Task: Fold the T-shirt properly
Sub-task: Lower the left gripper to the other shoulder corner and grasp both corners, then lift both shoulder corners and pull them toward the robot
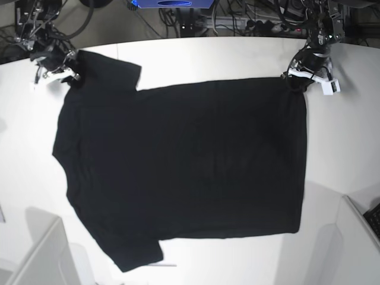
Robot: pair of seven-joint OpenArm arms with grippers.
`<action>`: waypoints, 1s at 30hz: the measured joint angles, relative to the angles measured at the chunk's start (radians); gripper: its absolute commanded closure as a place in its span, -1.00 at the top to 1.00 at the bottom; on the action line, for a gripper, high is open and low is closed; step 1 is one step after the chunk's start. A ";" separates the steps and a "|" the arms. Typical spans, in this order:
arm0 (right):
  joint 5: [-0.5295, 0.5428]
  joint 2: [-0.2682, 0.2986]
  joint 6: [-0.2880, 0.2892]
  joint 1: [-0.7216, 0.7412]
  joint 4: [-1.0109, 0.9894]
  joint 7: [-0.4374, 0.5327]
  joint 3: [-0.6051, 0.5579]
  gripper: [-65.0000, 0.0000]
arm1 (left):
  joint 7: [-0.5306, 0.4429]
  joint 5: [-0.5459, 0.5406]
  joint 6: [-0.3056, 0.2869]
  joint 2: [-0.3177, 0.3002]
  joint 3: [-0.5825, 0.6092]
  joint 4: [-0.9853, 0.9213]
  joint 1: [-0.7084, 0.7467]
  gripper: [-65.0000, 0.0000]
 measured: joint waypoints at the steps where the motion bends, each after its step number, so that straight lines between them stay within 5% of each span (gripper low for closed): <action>1: 0.001 -0.004 0.005 -0.009 0.007 0.000 0.011 -1.00 | 0.000 -0.001 0.000 0.000 0.000 0.006 0.008 -1.00; 7: -0.060 -0.047 -0.011 -0.100 0.124 -0.061 0.105 -1.00 | 0.051 0.015 0.012 -0.008 -0.065 0.063 0.071 -1.00; 19: -0.098 -0.093 -0.032 -0.233 0.380 -0.095 0.100 -1.00 | 0.056 0.026 0.025 -0.008 -0.134 0.131 0.203 -1.00; 30: -0.096 -0.083 -0.031 -0.144 0.481 -0.199 0.107 -1.00 | 0.061 0.007 0.019 -0.007 -0.133 0.343 0.221 -1.00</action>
